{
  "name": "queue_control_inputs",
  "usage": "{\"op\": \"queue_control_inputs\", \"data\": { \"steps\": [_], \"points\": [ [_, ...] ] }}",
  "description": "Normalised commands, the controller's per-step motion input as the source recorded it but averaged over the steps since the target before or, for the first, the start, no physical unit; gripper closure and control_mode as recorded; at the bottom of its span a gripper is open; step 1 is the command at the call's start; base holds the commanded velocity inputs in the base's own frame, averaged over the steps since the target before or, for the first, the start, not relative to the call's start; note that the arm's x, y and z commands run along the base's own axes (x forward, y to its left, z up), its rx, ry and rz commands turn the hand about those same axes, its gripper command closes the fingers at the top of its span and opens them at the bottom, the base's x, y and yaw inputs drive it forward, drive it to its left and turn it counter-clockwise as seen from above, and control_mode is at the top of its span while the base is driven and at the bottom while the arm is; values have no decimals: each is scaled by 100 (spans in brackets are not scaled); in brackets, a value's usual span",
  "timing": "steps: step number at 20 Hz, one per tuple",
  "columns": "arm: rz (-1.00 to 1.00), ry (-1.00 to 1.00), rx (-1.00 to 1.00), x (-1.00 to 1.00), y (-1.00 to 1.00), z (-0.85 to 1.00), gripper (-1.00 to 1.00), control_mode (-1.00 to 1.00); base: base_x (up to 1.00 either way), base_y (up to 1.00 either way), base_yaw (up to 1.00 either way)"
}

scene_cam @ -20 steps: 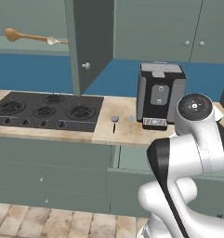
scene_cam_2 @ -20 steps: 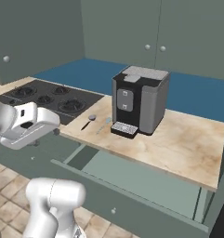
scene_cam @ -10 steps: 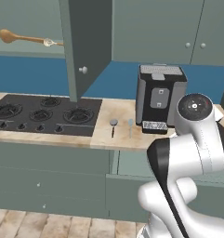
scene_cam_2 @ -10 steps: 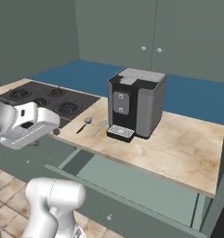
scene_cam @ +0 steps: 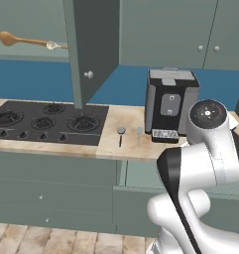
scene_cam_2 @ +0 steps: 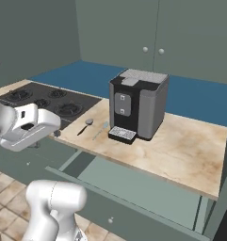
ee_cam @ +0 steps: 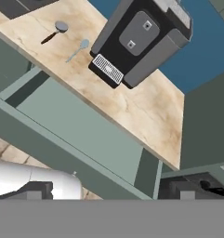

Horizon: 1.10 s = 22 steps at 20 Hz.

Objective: Organize the utensils by type. Pick up the wooden spoons from the counter and place them in the open cabinet. Then pick up the metallic utensils from the counter and place them in the open drawer.

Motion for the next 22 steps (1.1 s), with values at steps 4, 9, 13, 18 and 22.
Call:
{"op": "queue_control_inputs", "data": {
  "steps": [4, 9, 13, 18, 22],
  "points": [
    [-1, 1, 19, 44, -9, 0, -100, -100, 0, 0, 0],
    [1, 0, 42, 57, -15, -3, -100, -100, 0, 0, 0],
    [0, 0, 50, 64, -10, -31, -100, -100, 0, 0, 0],
    [-11, 1, 23, 93, 20, -29, -100, -100, 0, 0, 0],
    [-12, 9, 5, 97, 24, -43, -100, -100, 0, 0, 0]
  ]
}}
